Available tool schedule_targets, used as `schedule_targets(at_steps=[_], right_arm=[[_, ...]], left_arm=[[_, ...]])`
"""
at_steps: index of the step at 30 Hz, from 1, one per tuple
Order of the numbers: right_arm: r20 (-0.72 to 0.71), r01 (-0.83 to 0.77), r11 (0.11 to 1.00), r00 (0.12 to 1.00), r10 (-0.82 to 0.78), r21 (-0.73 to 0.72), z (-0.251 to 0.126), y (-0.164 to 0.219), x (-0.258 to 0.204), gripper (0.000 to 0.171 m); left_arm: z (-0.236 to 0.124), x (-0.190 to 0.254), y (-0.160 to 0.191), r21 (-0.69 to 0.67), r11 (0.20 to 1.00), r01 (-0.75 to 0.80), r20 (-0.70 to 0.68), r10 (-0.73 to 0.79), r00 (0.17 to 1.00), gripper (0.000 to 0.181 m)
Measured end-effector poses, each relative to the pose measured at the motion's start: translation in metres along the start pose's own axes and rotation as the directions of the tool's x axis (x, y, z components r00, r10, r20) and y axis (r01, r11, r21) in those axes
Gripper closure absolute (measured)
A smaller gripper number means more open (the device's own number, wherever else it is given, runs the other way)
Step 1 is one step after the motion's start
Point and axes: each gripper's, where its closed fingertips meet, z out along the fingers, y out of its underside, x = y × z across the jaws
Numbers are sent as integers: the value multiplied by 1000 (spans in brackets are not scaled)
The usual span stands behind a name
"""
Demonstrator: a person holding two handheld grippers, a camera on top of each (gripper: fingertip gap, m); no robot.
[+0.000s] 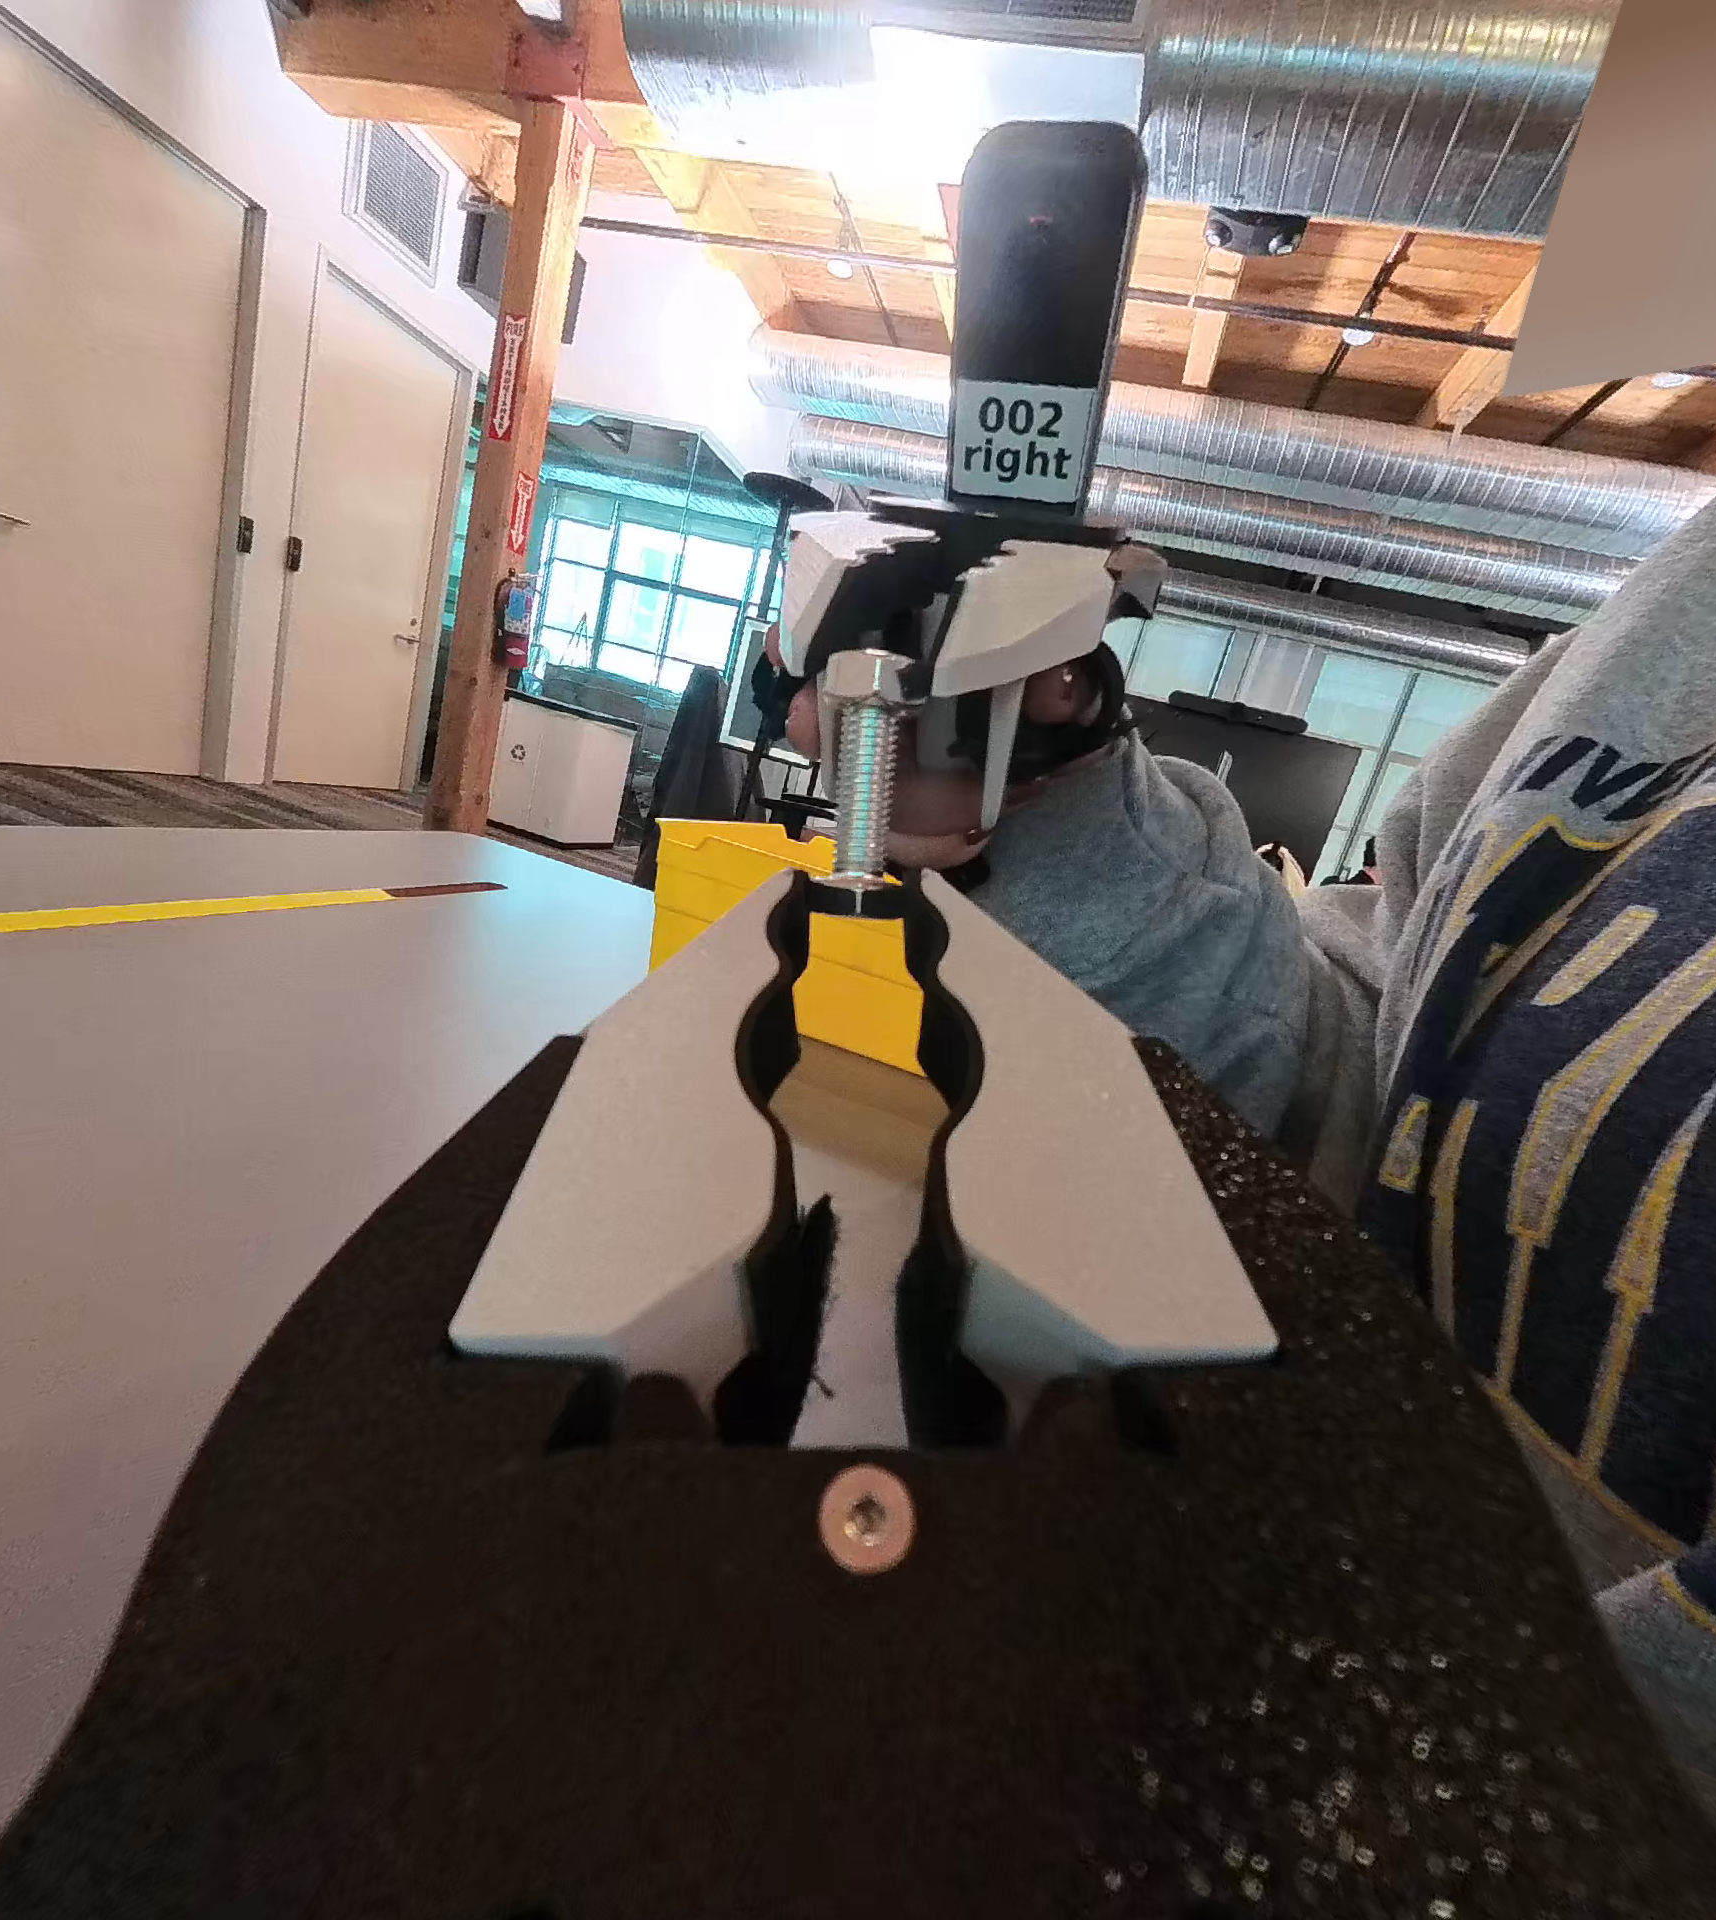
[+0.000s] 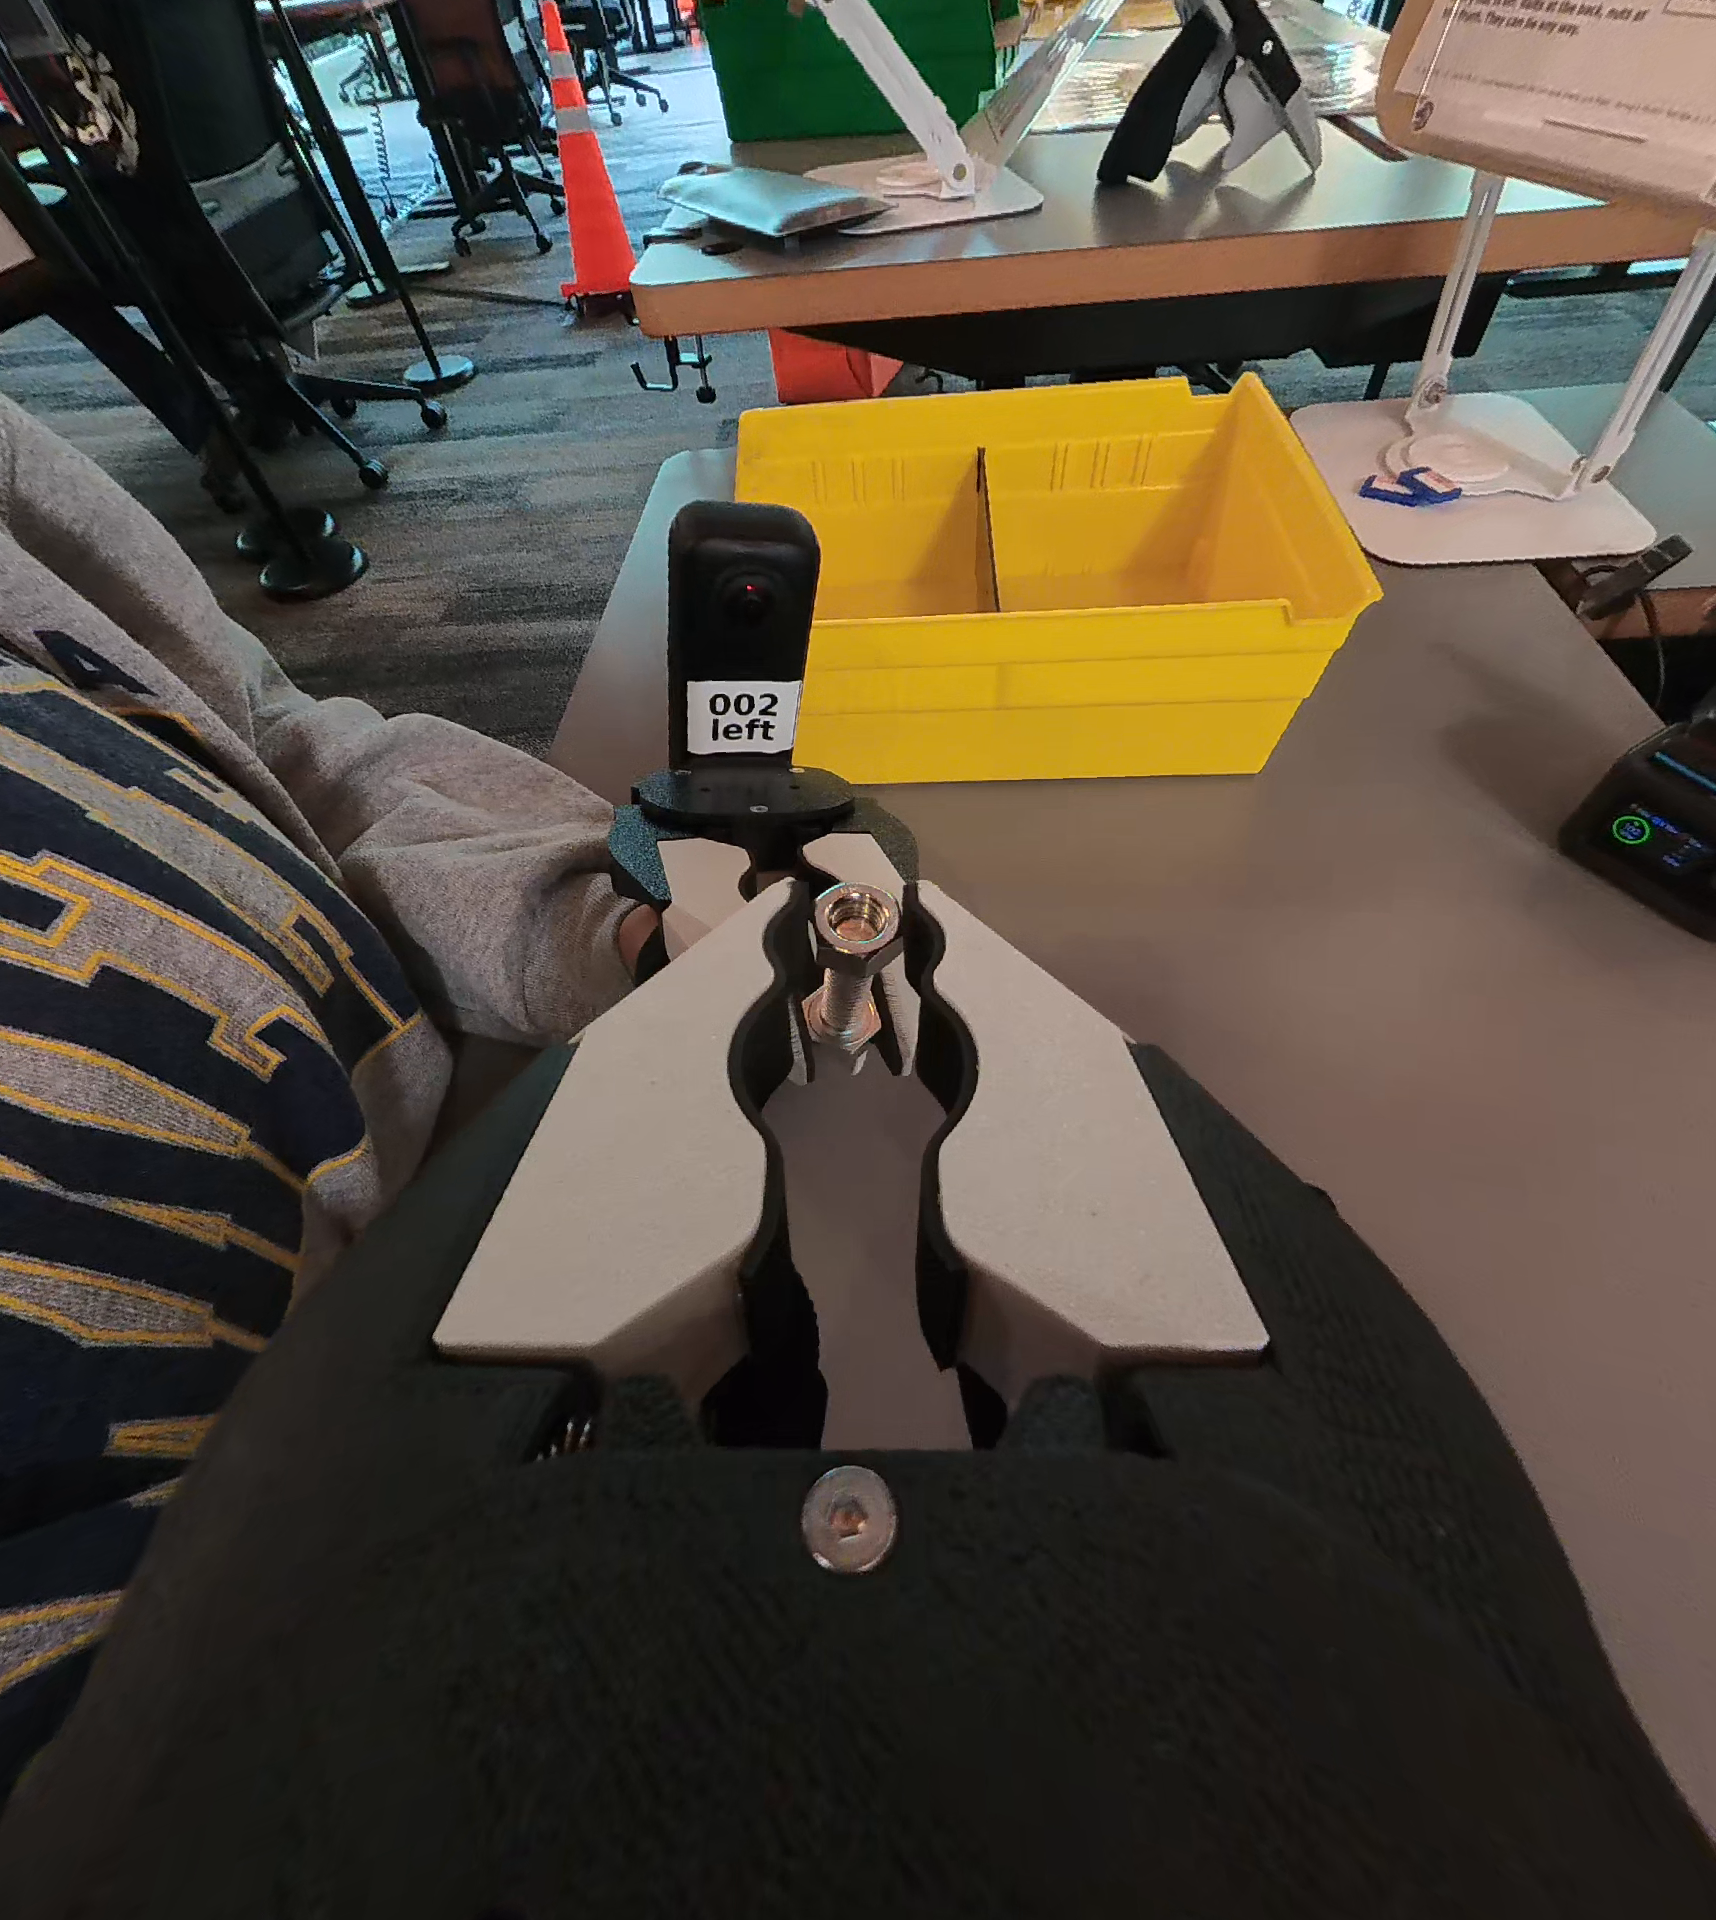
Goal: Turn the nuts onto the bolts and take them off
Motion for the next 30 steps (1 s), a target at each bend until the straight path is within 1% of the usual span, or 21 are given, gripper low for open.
schedule_targets(at_steps=[18,24,26,27,28,29,30], right_arm=[[-21,-1,1000,1000,1,6,-2,2,1,154],[-10,-3,1000,1000,3,24,-3,1,-1,150],[-14,2,999,1000,-1,45,-4,-2,-1,141],[-10,6,998,1000,-5,65,-4,-4,-2,133],[-8,10,995,1000,-9,94,-4,-6,-2,120],[-2,16,992,1000,-16,128,-4,-9,-4,111],[13,23,985,1000,-26,169,-3,-11,-7,107]], left_arm=[[0,-1,1,-10,1000,-16,16,16,1000,166],[0,0,1,-9,1000,-14,15,14,1000,166],[0,0,1,-9,1000,-14,13,15,1000,166],[0,0,1,-9,1000,-13,11,13,1000,166],[0,1,1,-8,1000,-11,8,11,1000,166],[0,1,1,-8,1000,-8,1,8,1000,166],[0,3,1,-7,1000,-2,-12,2,1000,166]])
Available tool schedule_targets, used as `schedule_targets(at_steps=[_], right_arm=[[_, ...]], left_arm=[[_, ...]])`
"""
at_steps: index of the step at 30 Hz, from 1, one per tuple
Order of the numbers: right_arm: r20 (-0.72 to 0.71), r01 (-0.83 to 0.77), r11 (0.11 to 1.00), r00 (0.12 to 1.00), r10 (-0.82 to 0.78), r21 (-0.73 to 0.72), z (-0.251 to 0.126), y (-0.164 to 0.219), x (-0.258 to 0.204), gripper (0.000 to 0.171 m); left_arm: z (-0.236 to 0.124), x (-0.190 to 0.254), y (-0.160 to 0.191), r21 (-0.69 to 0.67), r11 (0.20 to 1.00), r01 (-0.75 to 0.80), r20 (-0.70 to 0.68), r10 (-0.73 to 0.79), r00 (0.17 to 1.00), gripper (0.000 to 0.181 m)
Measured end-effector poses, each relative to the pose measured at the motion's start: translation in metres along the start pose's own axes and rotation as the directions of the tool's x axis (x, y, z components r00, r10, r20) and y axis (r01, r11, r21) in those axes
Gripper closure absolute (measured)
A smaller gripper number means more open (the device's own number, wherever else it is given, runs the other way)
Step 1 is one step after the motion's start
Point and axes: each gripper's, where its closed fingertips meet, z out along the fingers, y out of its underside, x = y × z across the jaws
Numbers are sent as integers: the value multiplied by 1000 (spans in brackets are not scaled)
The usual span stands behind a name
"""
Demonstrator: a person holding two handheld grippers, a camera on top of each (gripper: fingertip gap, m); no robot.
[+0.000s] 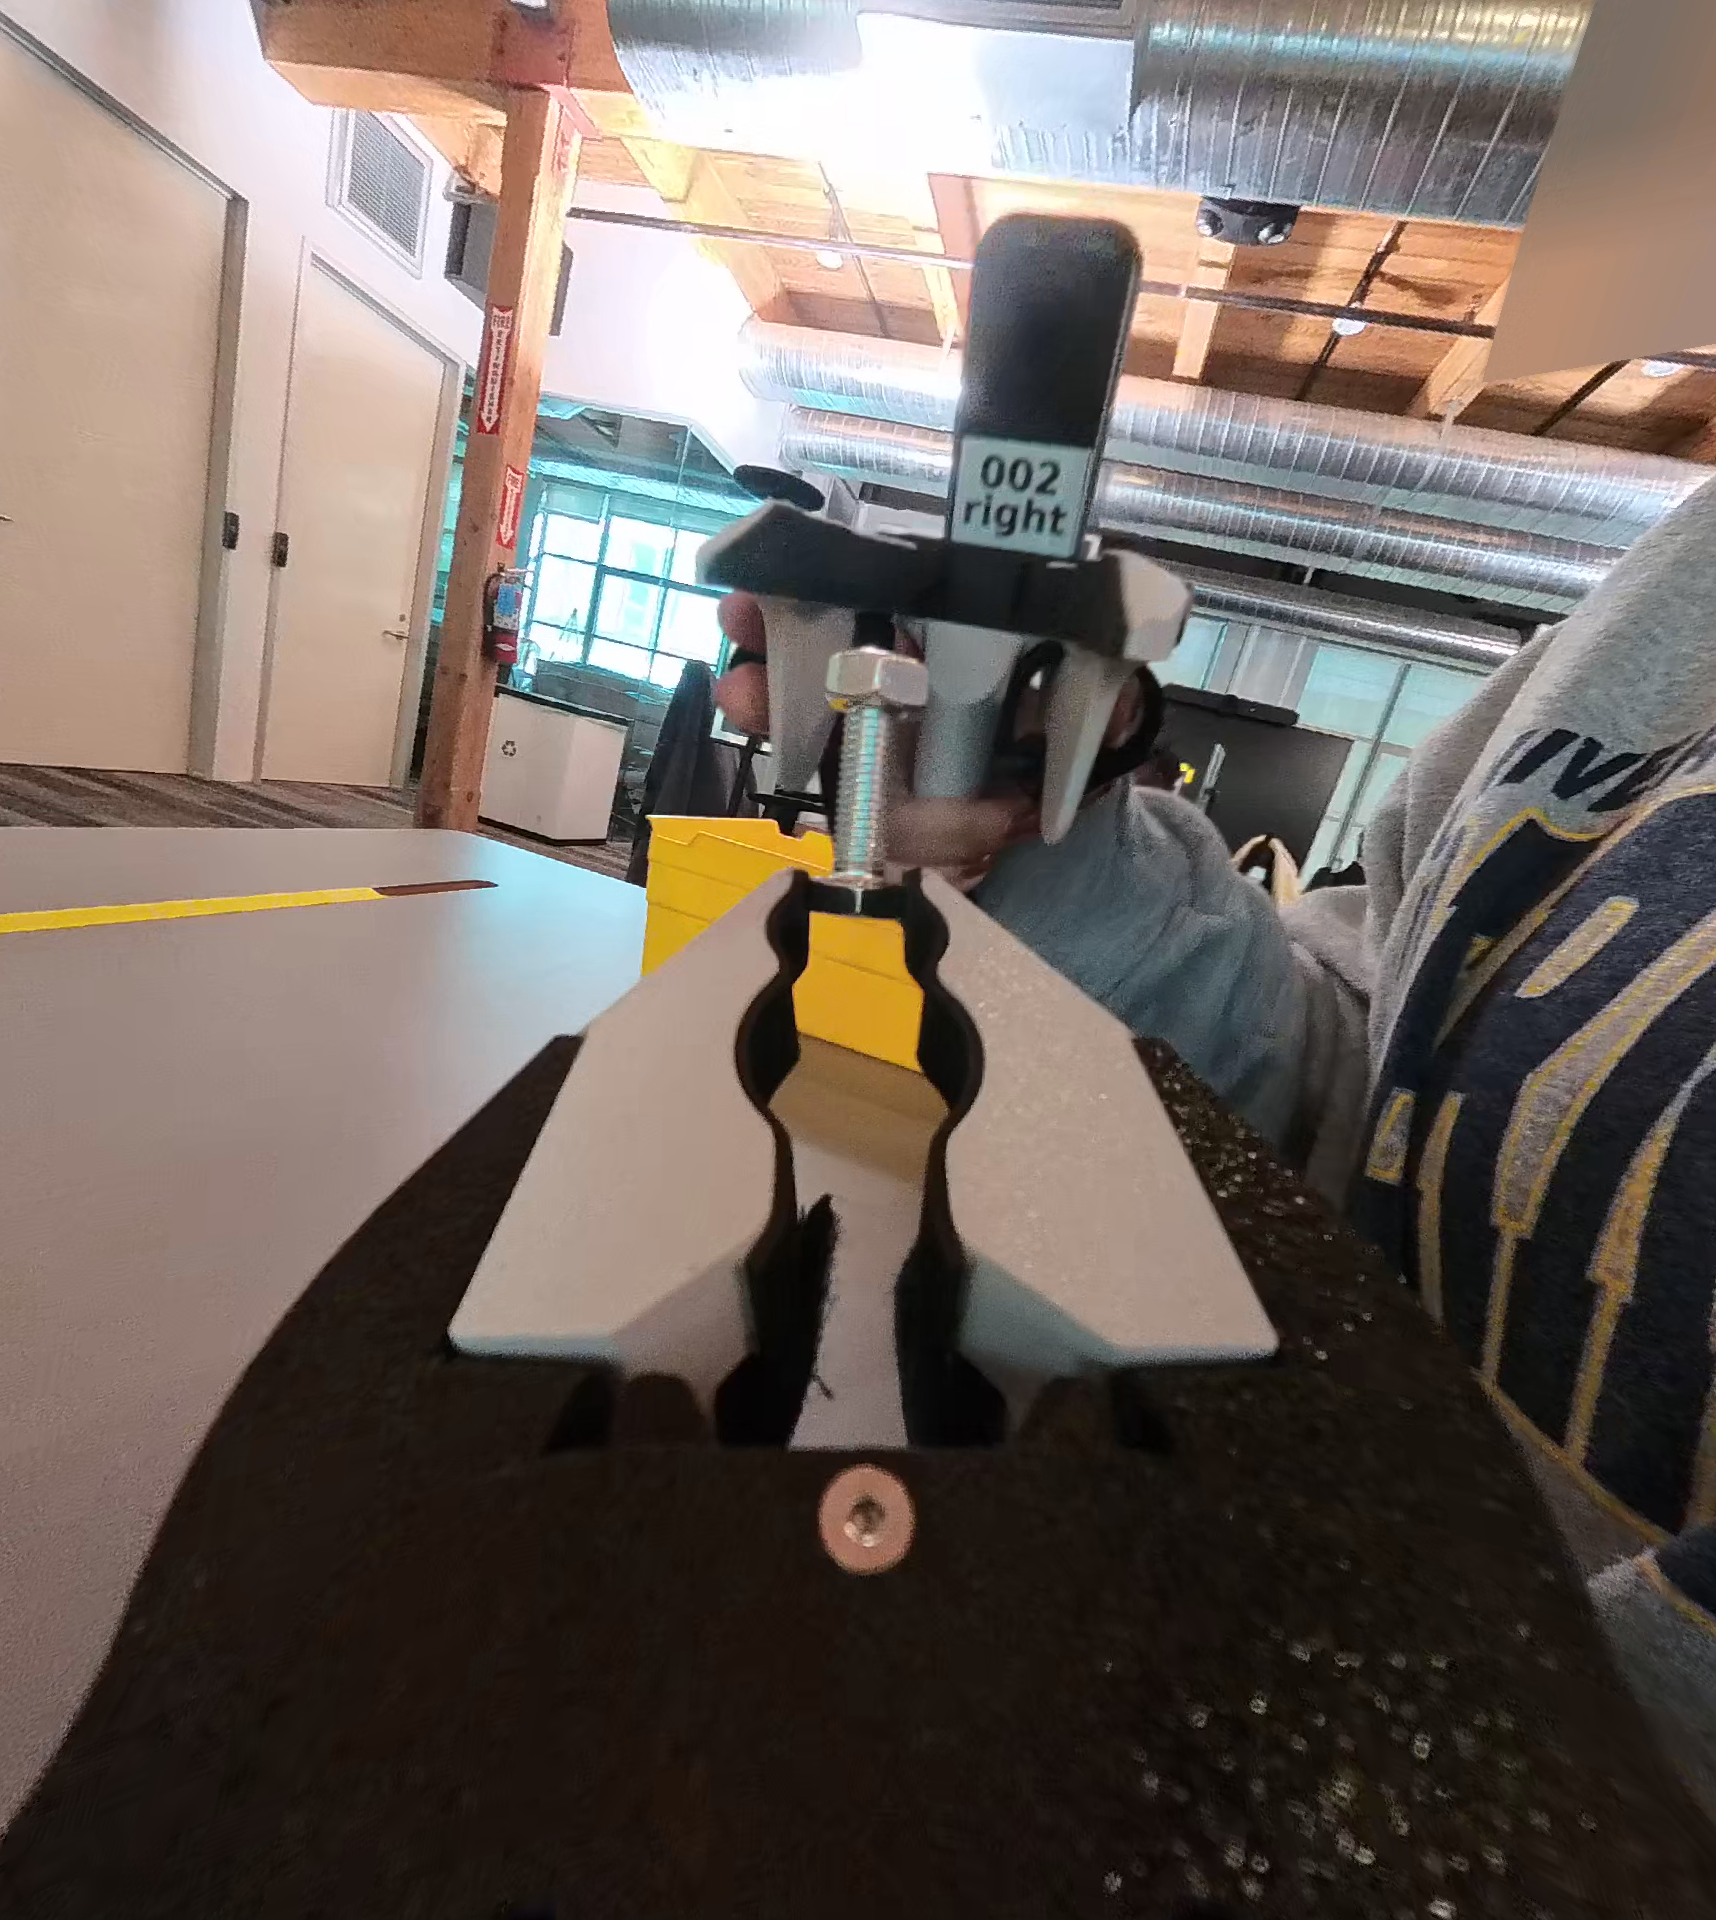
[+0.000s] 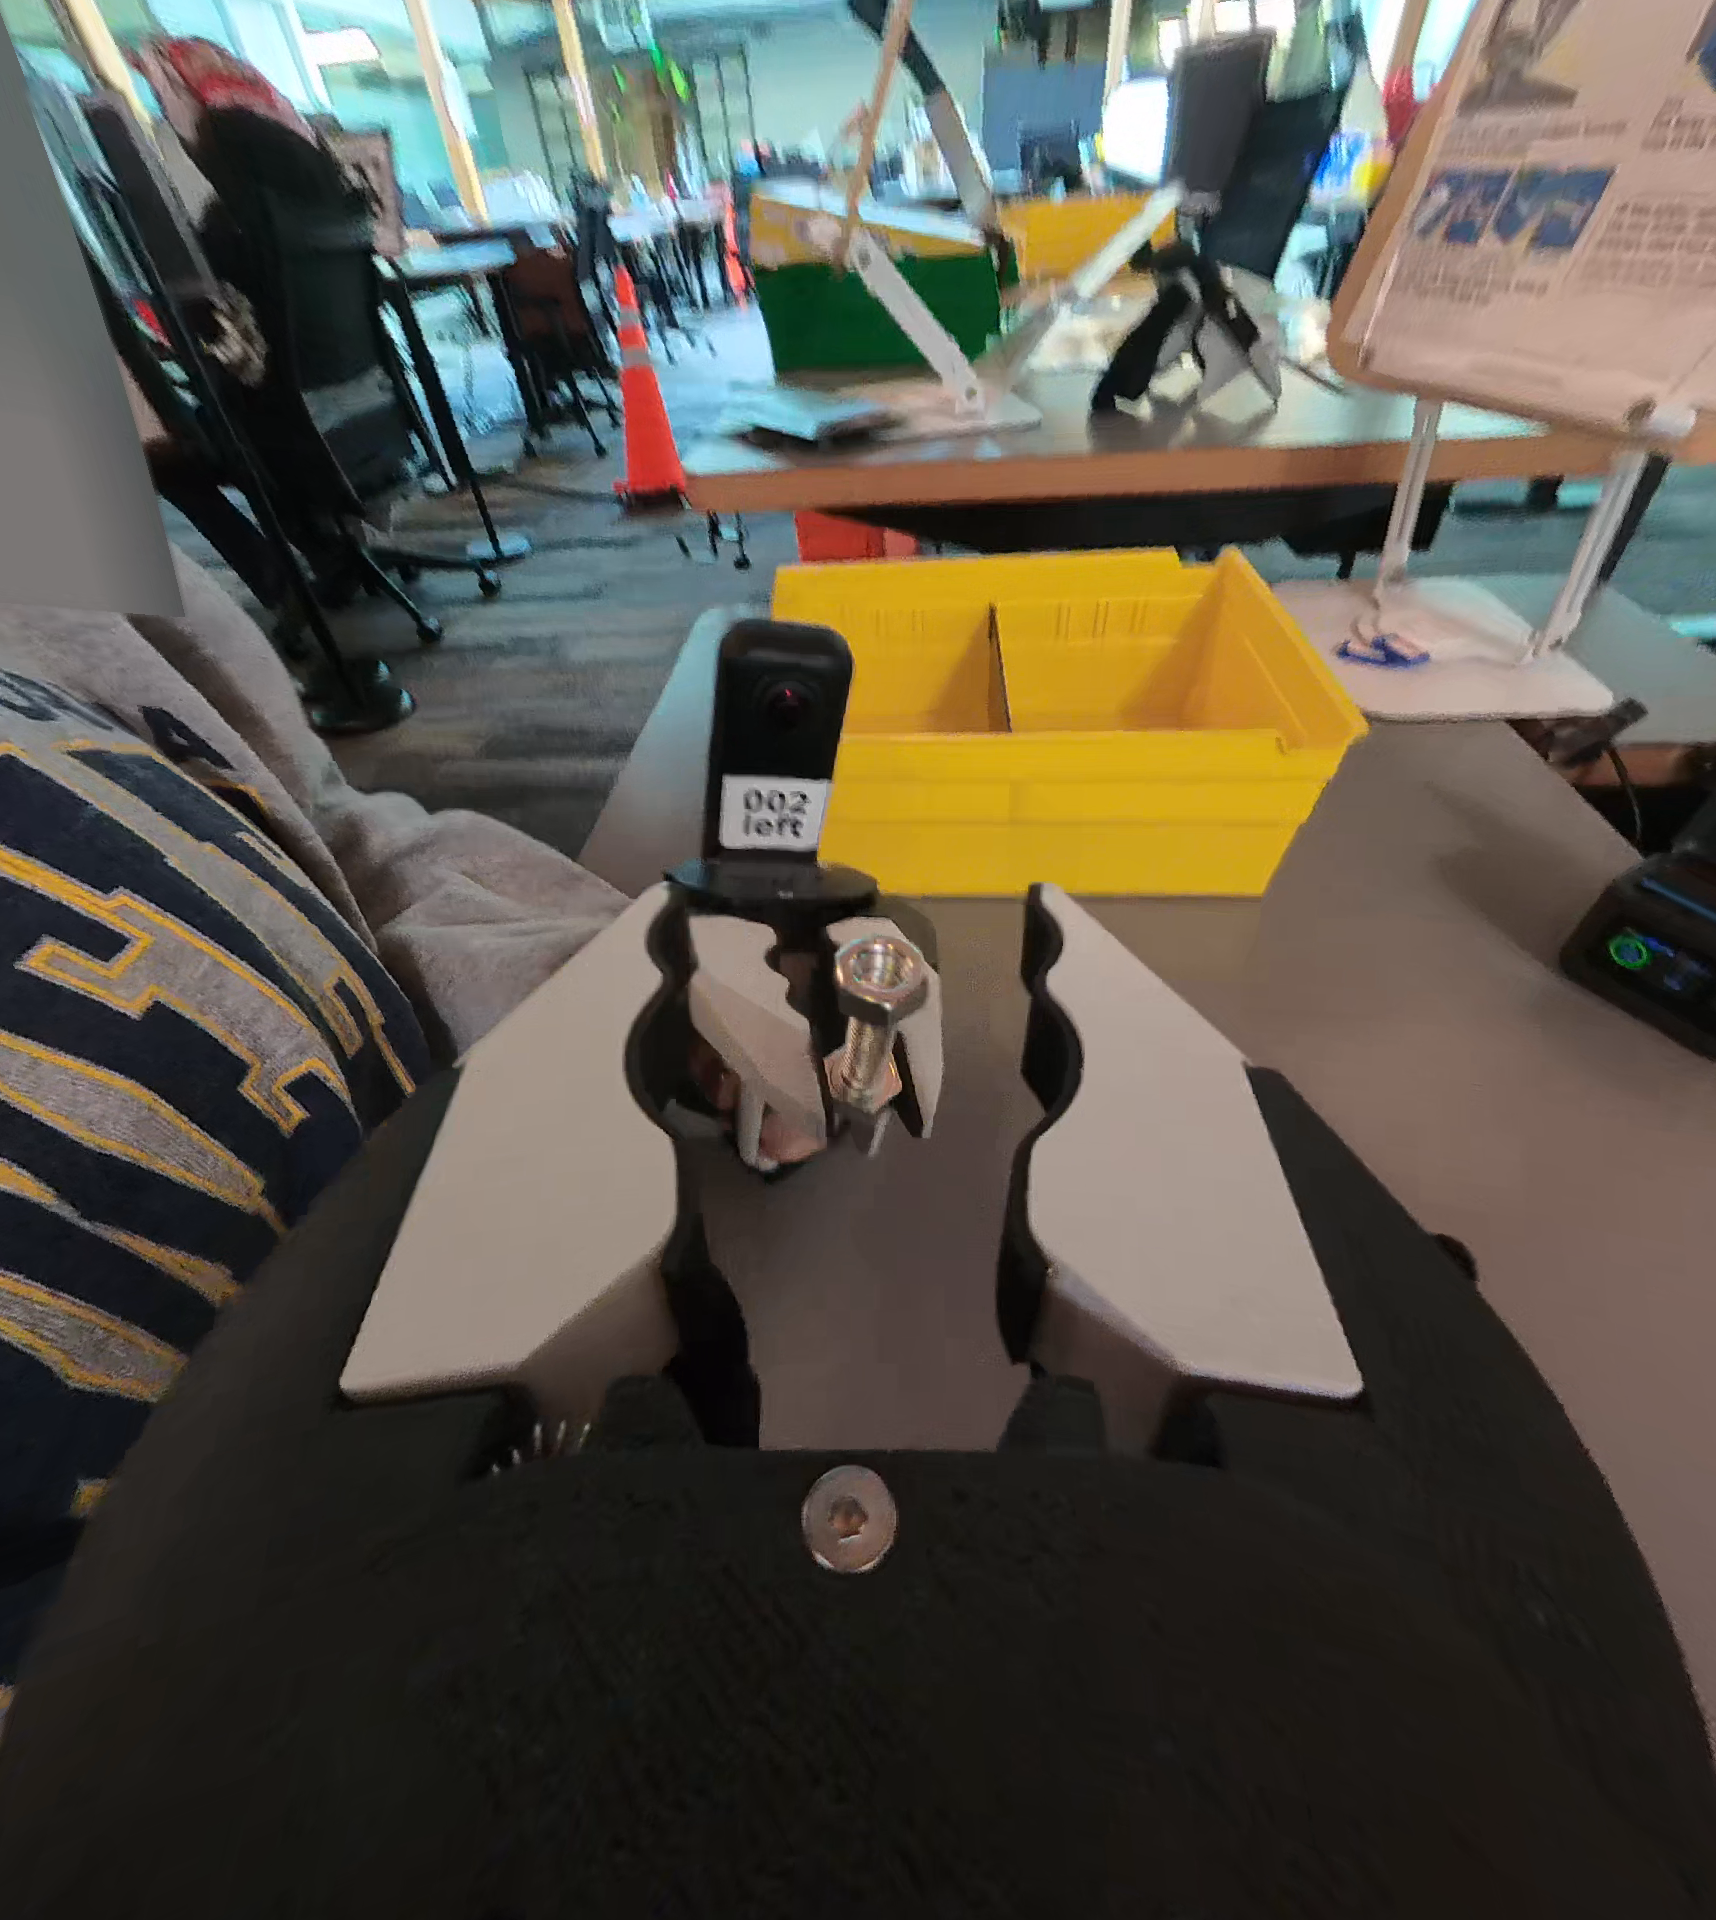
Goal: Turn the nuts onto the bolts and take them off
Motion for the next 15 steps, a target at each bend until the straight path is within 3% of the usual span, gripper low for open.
schedule_targets(at_steps=[5,15], right_arm=[[93,-33,987,995,19,159,8,-4,-16,93],[113,-41,987,993,24,155,11,6,-20,96]], left_arm=[[0,4,0,1,1000,22,-36,-22,999,166],[-3,-1,-5,36,998,53,-26,-52,998,166]])
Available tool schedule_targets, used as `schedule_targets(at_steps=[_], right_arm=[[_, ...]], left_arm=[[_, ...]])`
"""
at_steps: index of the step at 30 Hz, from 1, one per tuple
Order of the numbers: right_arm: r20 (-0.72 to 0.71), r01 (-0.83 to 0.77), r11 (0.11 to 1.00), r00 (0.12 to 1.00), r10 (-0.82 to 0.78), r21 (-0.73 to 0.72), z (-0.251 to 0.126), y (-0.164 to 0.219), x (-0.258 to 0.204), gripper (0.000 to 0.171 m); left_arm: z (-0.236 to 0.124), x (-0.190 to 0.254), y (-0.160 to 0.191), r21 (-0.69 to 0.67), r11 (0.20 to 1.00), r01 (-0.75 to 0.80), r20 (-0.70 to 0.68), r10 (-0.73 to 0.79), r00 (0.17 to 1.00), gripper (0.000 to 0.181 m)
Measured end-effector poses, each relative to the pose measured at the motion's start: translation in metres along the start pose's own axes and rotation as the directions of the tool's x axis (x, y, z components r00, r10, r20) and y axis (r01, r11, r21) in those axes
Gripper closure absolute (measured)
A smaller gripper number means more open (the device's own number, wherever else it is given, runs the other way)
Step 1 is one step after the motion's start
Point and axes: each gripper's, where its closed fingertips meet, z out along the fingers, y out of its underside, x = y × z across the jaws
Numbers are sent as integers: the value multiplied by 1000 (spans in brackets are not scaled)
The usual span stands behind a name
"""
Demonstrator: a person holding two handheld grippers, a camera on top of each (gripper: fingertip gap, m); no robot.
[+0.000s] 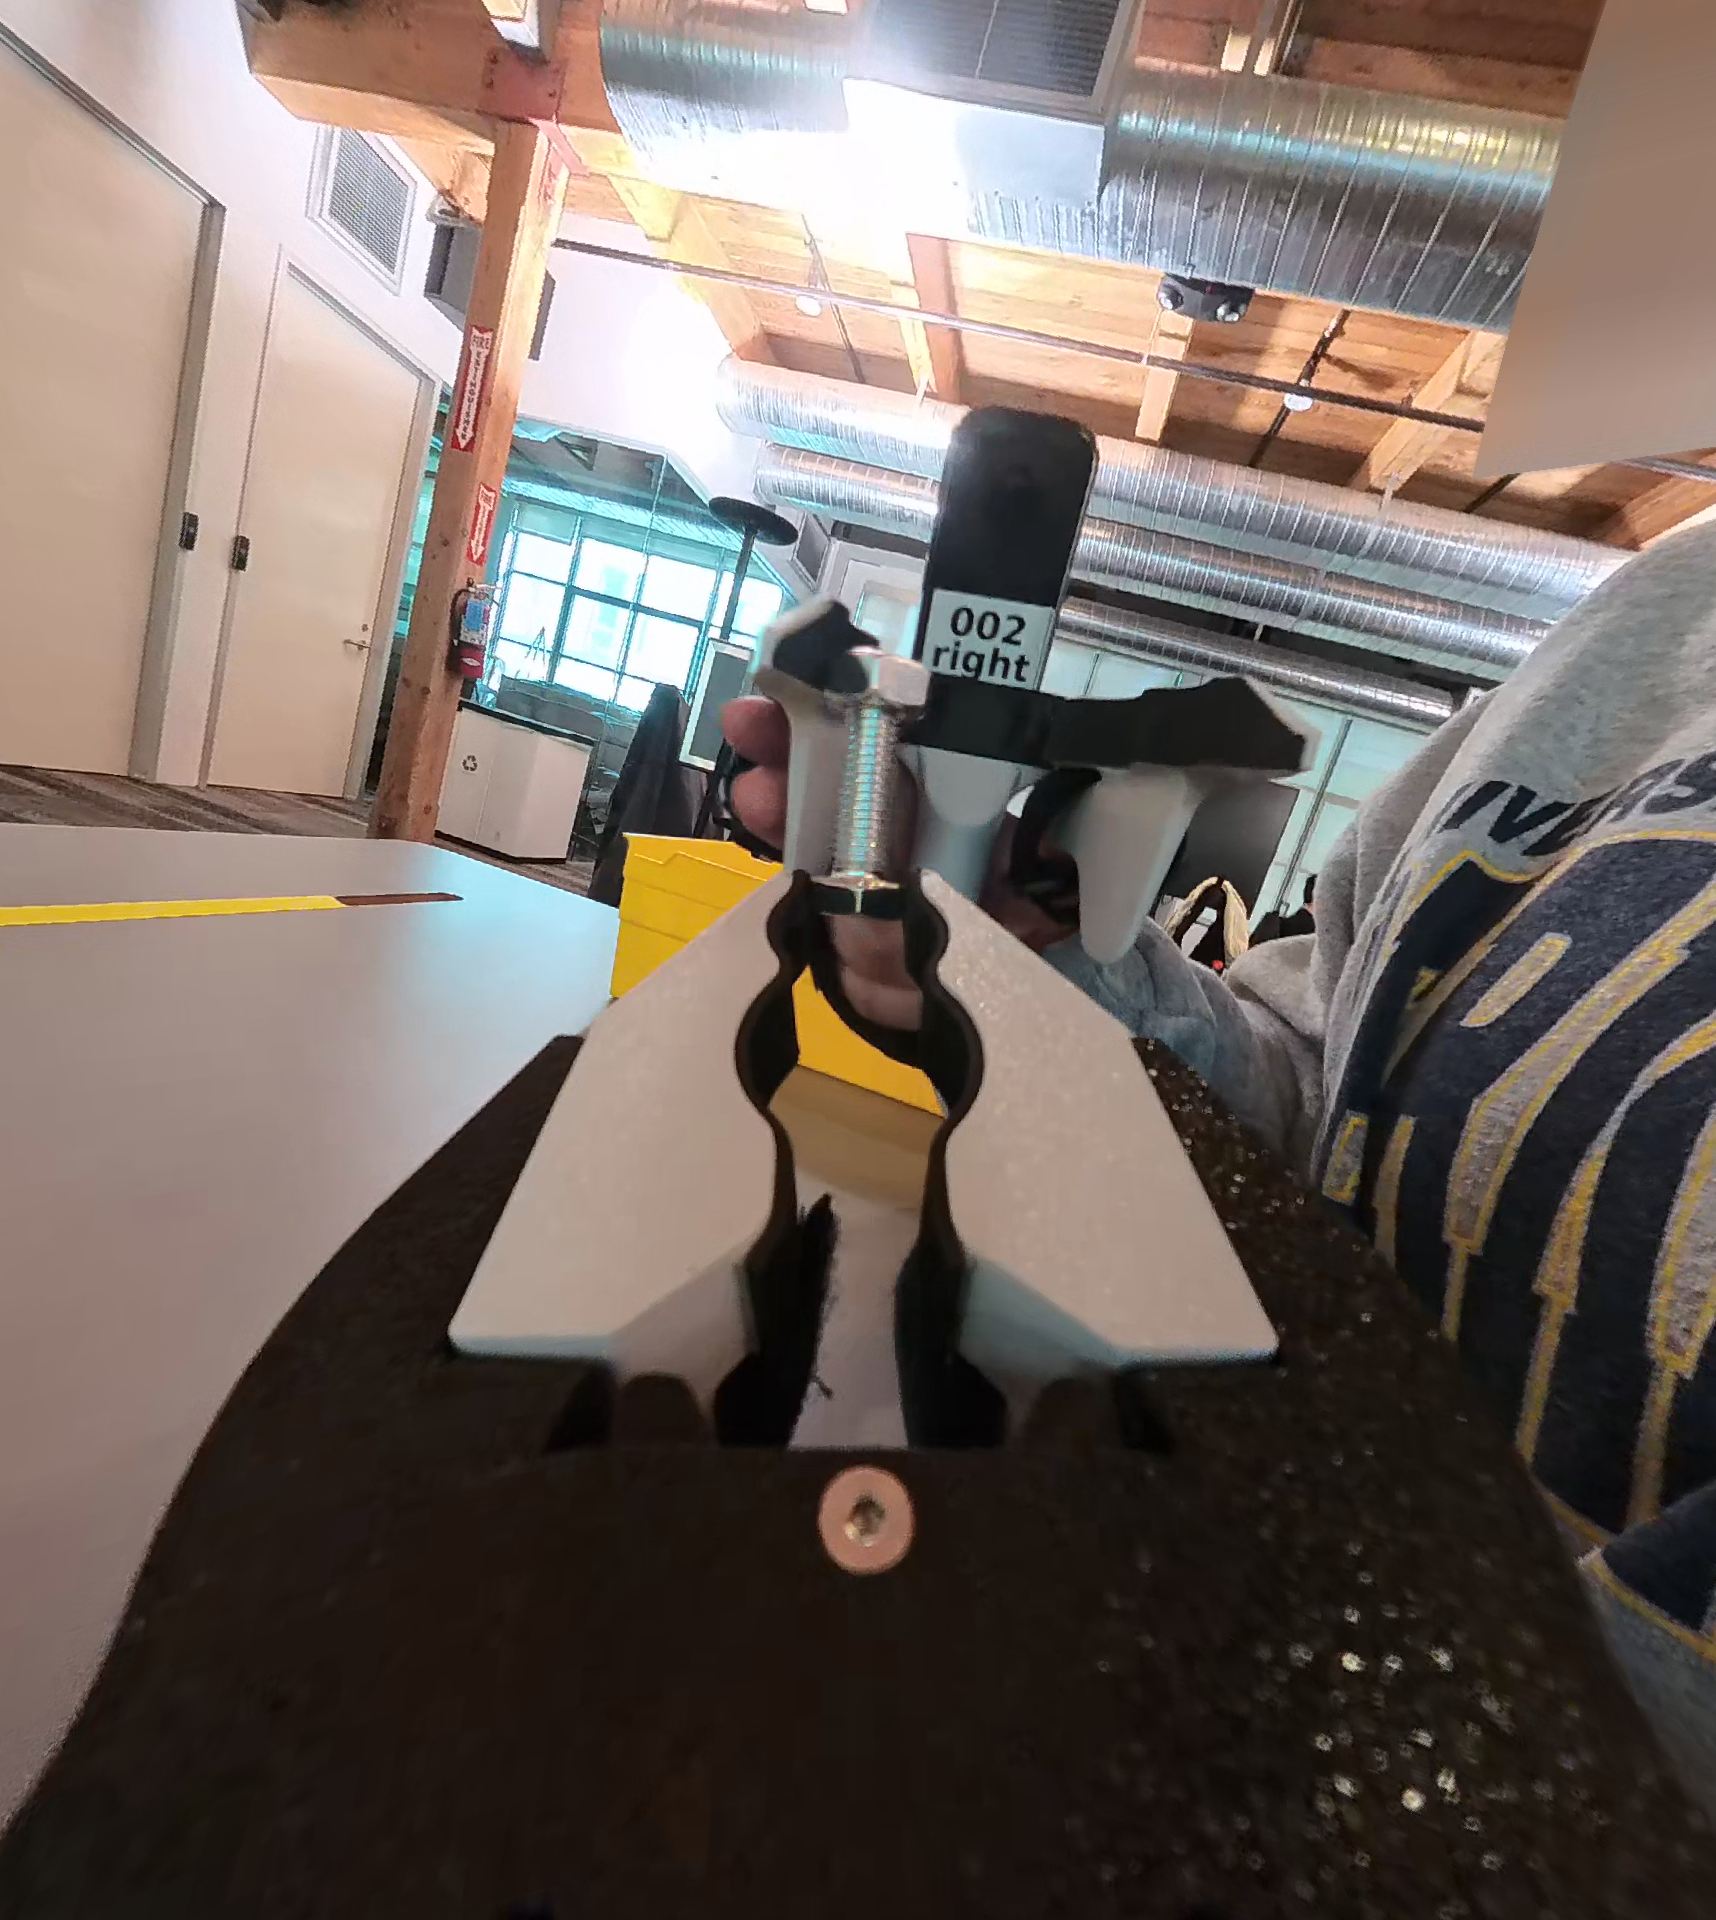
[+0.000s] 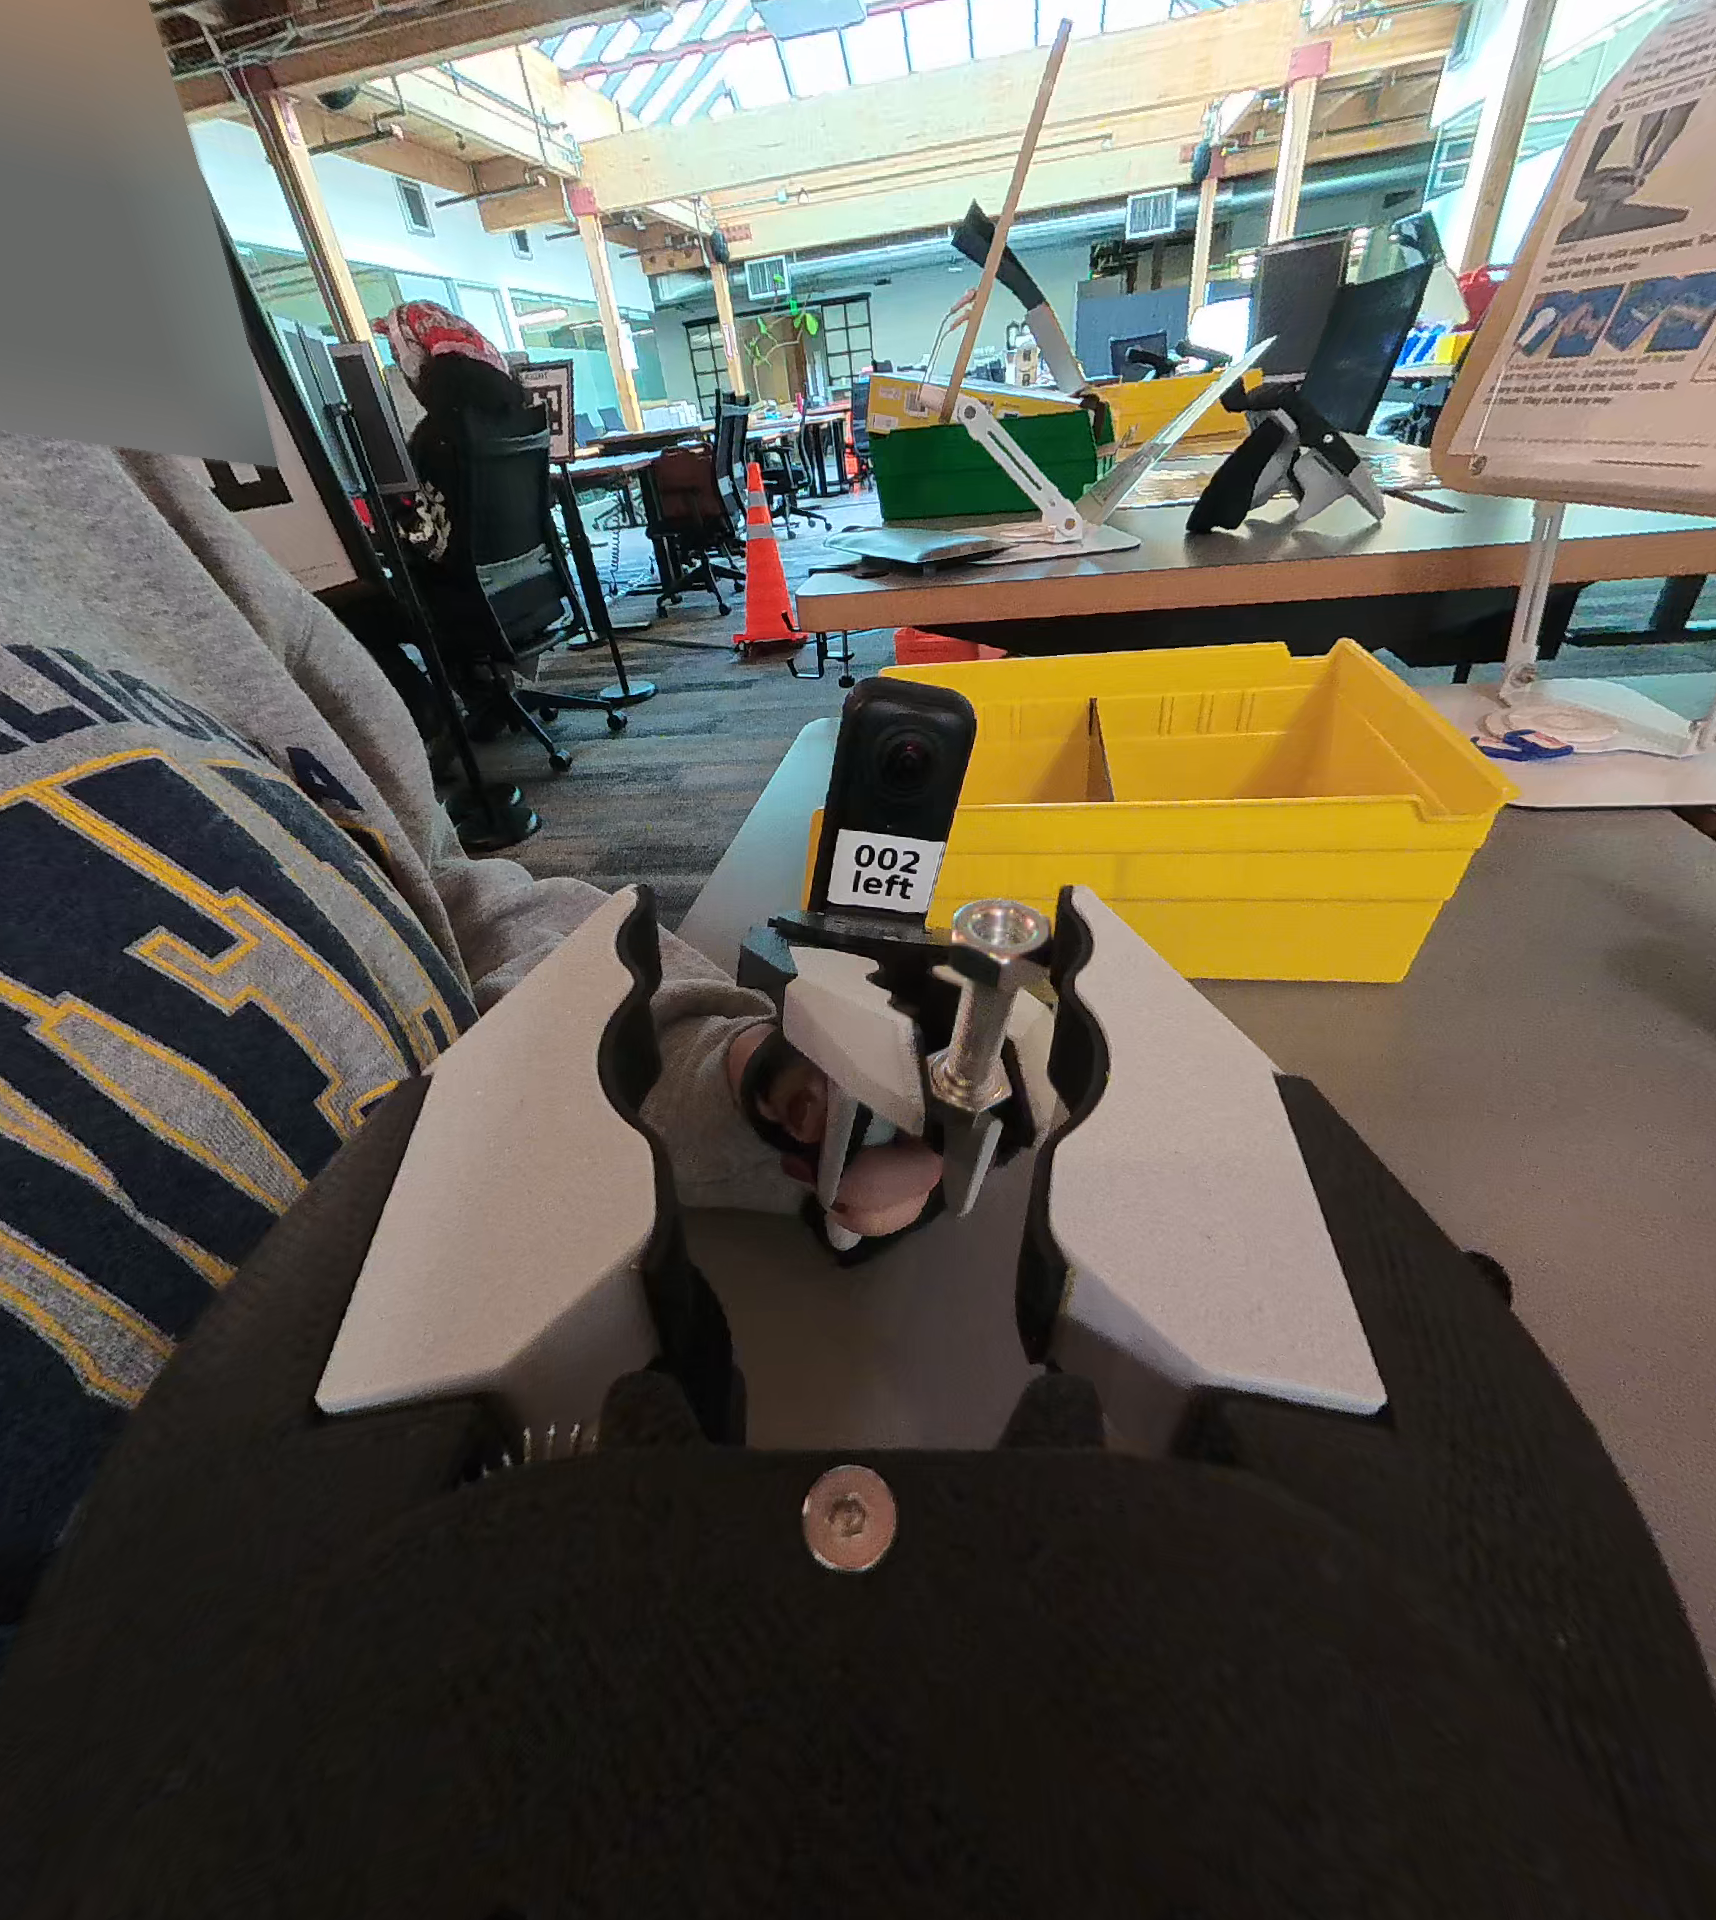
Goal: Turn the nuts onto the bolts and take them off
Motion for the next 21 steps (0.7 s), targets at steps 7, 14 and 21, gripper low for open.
schedule_targets(at_steps=[7,14,21], right_arm=[[-45,-29,999,999,31,35,-9,-1,9,97],[-37,-22,998,999,24,50,6,-1,7,98],[-63,-52,996,996,57,77,-10,0,14,103]], left_arm=[[-4,-7,-6,44,998,36,21,-37,999,166],[-1,-3,0,3,1000,19,11,-19,1000,167],[-4,-9,-5,29,999,28,33,-29,999,166]])
